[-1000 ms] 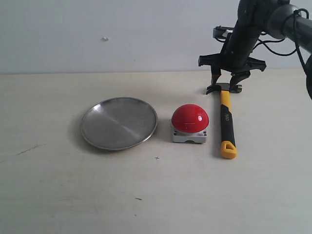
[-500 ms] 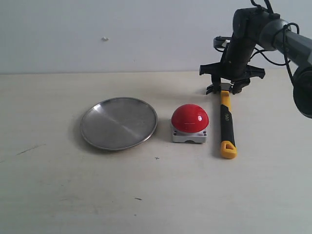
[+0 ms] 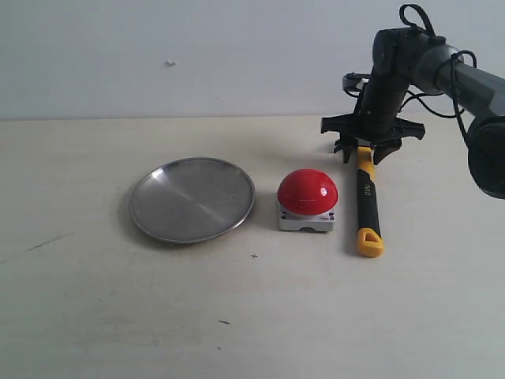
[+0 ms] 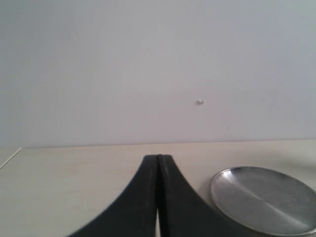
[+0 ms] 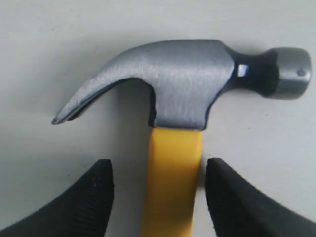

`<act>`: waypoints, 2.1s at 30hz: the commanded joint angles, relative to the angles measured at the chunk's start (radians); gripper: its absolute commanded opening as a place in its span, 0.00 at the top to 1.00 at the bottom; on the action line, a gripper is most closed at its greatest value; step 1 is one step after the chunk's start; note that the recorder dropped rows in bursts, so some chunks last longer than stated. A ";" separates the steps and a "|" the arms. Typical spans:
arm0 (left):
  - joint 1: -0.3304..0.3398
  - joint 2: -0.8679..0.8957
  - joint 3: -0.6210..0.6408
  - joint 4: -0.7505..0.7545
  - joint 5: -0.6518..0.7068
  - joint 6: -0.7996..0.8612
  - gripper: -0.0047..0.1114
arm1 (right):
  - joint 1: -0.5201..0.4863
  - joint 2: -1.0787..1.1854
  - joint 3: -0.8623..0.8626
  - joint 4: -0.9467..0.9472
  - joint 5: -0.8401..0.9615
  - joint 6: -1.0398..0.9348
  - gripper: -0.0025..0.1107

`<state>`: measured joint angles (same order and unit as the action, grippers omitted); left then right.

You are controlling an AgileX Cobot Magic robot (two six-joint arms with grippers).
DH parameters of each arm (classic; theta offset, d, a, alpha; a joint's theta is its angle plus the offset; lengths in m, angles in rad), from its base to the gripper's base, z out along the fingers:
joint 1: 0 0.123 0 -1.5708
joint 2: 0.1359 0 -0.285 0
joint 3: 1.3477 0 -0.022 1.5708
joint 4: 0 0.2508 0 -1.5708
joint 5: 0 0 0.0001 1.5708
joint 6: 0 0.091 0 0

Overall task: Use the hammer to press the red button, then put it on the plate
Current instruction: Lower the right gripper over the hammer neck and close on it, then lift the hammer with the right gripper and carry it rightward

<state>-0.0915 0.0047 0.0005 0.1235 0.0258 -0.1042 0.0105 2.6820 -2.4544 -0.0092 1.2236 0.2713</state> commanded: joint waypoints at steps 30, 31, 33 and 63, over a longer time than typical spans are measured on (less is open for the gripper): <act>0.002 -0.005 -0.001 -0.003 -0.004 -0.001 0.96 | 0.001 0.028 -0.006 -0.105 -0.003 -0.012 0.98; 0.002 -0.005 -0.001 -0.003 -0.004 -0.001 0.96 | 0.001 0.028 -0.006 -0.105 -0.003 -0.025 0.98; 0.002 -0.005 -0.001 -0.003 -0.004 -0.001 0.96 | 0.001 0.022 -0.004 -0.099 -0.003 -0.092 0.98; 0.002 -0.005 -0.001 -0.003 -0.004 -0.001 0.96 | 0.005 -0.618 0.774 0.038 -0.257 -0.174 0.98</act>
<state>-0.0915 0.0047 0.0005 0.1235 0.0258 -0.1042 0.0143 2.1814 -1.7960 0.0097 1.0687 0.1069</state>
